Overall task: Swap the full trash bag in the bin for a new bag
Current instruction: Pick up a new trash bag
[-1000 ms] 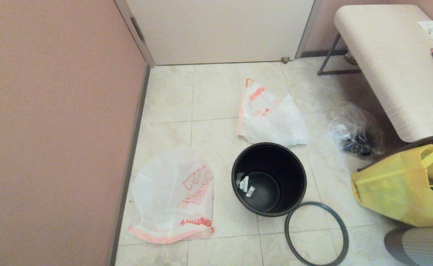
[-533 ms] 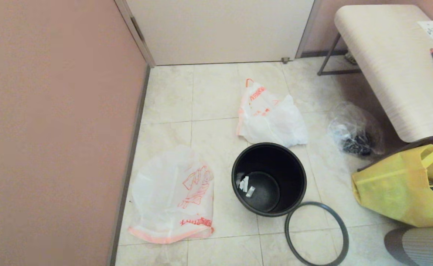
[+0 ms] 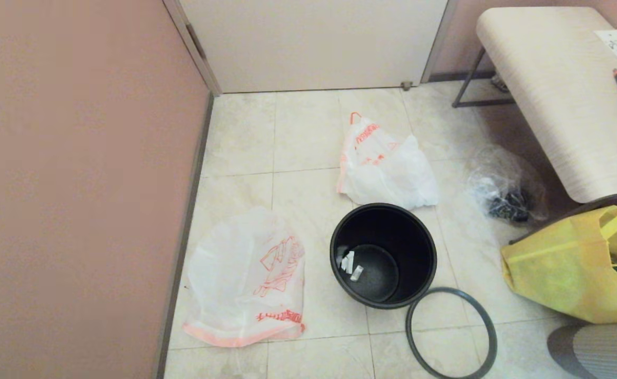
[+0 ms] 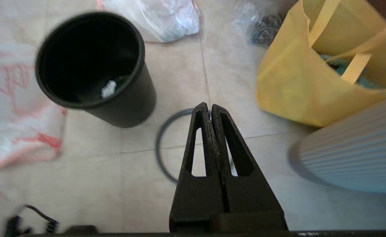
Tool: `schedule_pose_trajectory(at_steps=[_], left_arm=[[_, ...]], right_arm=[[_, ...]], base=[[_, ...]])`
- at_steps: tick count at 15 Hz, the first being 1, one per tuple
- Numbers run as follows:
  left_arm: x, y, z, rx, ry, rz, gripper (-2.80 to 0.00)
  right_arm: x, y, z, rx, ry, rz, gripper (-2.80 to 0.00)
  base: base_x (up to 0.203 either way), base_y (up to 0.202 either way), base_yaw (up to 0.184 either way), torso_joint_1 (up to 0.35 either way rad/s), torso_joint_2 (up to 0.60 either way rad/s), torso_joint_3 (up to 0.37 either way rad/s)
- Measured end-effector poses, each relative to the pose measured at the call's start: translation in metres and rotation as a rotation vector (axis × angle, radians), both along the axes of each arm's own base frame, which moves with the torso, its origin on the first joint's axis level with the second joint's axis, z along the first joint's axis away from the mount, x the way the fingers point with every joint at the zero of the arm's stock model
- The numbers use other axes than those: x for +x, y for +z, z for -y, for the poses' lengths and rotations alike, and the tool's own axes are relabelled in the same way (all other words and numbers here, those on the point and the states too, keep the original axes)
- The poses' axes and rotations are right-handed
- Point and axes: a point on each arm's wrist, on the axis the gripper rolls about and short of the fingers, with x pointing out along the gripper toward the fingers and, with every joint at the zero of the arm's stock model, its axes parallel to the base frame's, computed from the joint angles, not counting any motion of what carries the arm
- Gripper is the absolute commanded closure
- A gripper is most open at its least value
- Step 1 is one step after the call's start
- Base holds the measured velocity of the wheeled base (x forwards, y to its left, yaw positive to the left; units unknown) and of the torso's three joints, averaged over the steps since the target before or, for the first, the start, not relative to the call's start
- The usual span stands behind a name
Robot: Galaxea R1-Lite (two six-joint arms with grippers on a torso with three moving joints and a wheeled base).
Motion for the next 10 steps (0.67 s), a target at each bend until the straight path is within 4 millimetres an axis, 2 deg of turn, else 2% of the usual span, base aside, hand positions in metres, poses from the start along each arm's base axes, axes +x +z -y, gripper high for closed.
schedule_pose_trajectory(at_steps=[4, 10], left_arm=[[0.0000, 0.0000, 0.0000, 0.000, 0.000, 0.000, 0.00], [0.0000, 0.0000, 0.0000, 0.003, 0.000, 0.000, 0.00]], right_arm=[[0.0005, -0.0050, -0.0010, -0.175, 0.043, -0.036, 0.00], [0.0008, -0.0053, -0.0008, -0.075, 0.034, -0.034, 0.00]], base=[[0.000, 0.000, 0.000, 0.000, 0.00, 0.000], [0.000, 0.000, 0.000, 0.000, 0.00, 0.000]])
